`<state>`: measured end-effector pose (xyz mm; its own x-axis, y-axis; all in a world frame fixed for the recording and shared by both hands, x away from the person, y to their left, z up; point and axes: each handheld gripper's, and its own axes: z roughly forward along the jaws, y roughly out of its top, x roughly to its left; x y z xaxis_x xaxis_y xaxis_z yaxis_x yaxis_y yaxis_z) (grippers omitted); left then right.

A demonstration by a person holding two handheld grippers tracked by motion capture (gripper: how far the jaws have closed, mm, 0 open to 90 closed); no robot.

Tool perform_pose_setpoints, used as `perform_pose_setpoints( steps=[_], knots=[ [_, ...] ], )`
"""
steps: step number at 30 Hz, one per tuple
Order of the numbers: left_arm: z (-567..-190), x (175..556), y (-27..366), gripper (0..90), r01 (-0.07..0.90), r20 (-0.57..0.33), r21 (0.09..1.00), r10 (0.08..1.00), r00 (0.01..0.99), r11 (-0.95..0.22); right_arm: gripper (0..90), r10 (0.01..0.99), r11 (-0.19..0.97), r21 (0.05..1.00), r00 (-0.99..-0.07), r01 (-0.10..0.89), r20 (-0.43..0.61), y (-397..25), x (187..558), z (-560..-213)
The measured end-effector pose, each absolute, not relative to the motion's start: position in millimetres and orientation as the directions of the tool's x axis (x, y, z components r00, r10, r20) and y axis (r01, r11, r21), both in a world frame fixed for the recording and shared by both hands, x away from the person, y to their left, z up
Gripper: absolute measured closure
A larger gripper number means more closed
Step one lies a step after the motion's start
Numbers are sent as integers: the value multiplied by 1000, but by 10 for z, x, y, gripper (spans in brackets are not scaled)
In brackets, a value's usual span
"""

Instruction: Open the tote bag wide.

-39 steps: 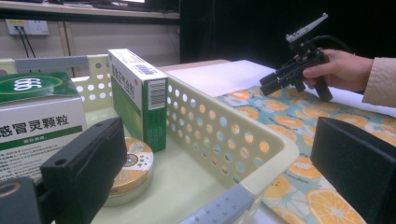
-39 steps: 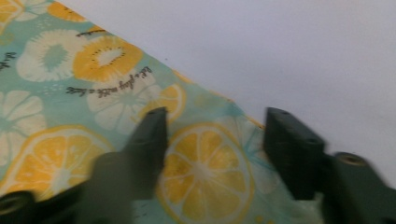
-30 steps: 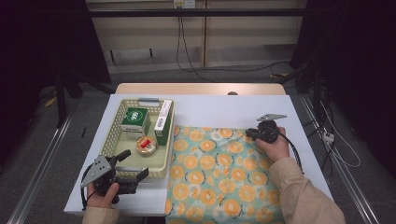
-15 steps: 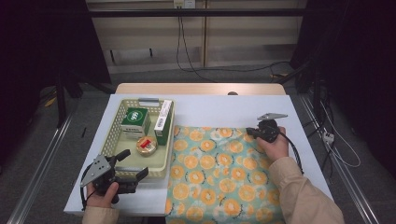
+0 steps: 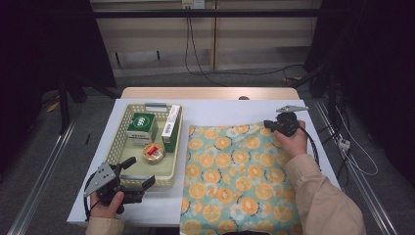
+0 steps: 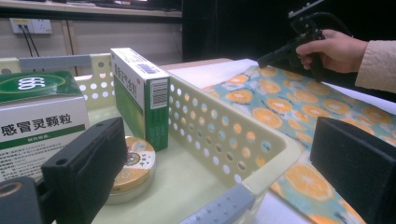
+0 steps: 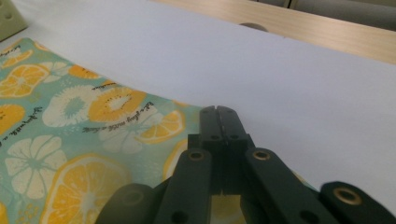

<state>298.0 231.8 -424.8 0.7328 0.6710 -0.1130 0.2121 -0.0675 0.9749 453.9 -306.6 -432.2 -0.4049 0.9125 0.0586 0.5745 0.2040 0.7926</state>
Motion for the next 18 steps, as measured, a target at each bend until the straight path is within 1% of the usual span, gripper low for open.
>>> perform_pose_setpoints(
  steps=[11,14,17,18],
  knots=[
    [-4250,2971,2307,37,215,-115,974,676,728,-67,900,938,154,808,-342,569,61,-3273,4731,-4269],
    [-4254,2970,2306,37,217,-117,974,677,726,-64,900,943,160,799,-329,580,50,-3318,4806,-4272],
    [-4258,2972,2309,37,220,-119,973,678,726,-65,900,936,145,798,-342,585,81,-3308,4847,-4306],
    [-4258,2973,2309,37,220,-120,973,677,726,-64,900,926,144,792,-363,593,103,-3285,4854,-4335]
  ],
)
